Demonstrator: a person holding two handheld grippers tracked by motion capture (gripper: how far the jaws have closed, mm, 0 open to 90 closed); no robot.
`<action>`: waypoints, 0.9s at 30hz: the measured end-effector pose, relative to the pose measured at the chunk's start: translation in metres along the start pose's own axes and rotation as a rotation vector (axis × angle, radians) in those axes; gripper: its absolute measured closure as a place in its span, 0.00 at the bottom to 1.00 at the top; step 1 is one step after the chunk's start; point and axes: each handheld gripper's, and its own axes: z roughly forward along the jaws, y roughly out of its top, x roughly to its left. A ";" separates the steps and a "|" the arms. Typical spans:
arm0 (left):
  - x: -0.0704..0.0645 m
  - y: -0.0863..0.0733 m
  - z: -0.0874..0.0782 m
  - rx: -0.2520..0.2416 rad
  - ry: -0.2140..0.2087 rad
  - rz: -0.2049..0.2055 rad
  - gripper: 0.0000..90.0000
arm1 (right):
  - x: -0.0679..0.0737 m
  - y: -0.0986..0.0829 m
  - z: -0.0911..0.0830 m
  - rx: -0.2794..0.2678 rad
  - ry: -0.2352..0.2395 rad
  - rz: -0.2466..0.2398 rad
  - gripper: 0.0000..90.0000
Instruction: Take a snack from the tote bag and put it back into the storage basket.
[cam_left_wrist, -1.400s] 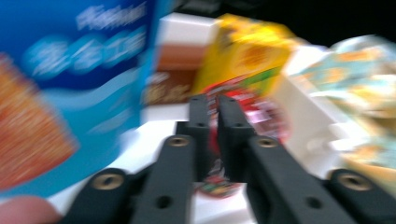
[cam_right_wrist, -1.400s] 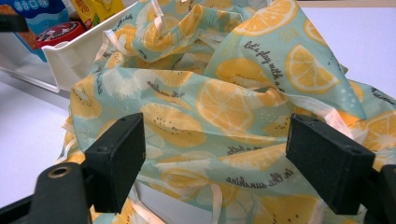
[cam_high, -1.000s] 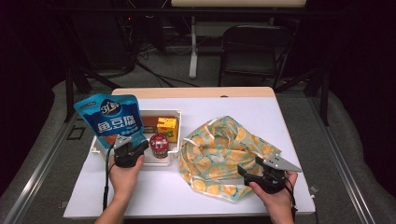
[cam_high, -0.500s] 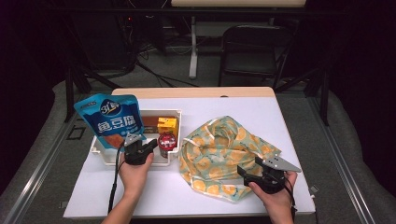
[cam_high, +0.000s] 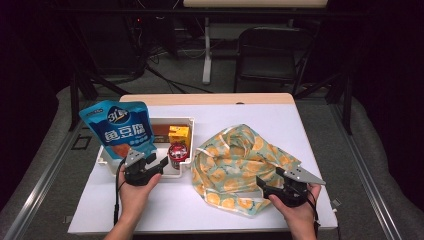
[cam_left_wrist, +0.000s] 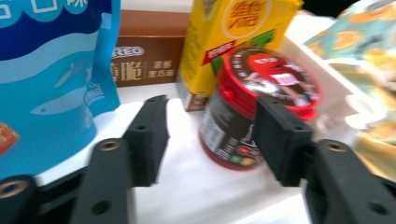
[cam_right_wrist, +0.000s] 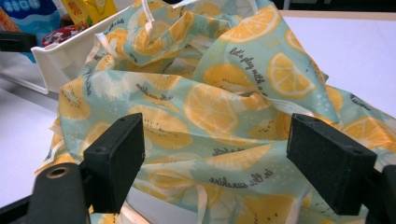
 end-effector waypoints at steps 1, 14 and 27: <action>0.000 0.000 -0.003 0.001 -0.014 0.006 0.42 | -0.001 0.000 -0.001 -0.001 -0.003 -0.001 0.21; -0.001 0.000 -0.047 -0.010 -0.121 0.122 0.00 | -0.010 0.002 -0.006 -0.008 -0.015 -0.005 0.16; 0.025 -0.011 -0.081 -0.048 -0.155 0.129 0.00 | -0.025 0.001 -0.013 -0.028 -0.038 0.012 0.14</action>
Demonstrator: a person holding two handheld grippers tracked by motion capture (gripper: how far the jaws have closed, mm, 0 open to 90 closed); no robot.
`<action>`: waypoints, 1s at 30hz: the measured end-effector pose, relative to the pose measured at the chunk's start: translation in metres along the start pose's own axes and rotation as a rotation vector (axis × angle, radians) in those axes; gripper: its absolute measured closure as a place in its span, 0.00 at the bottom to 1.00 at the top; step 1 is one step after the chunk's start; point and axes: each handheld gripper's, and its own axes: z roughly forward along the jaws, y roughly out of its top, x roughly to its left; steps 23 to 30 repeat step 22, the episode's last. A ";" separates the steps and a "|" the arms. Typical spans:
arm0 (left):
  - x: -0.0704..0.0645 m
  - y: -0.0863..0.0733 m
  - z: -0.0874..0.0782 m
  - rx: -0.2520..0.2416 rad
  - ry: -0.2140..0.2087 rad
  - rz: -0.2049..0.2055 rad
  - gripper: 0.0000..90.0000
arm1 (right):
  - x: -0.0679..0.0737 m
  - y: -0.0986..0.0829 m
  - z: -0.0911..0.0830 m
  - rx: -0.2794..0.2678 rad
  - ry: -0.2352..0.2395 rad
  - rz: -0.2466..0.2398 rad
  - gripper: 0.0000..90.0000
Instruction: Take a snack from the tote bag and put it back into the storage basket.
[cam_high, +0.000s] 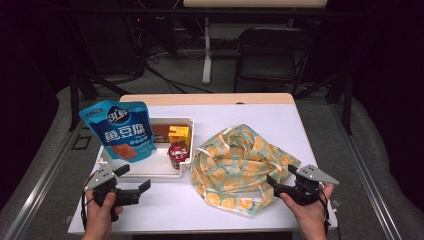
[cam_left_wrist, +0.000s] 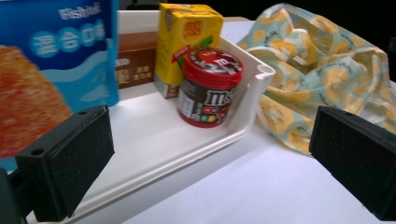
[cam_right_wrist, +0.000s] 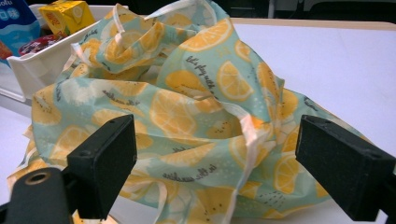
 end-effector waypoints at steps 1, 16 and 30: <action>0.002 0.000 -0.001 -0.001 -0.006 -0.005 0.00 | 0.000 0.000 0.000 -0.002 0.001 0.006 0.14; 0.020 -0.004 -0.007 -0.007 0.045 -0.031 0.00 | -0.024 -0.004 -0.007 0.018 -0.023 0.004 0.12; 0.018 -0.003 -0.002 0.003 0.036 -0.024 0.00 | -0.023 -0.006 -0.006 0.021 -0.018 -0.006 0.11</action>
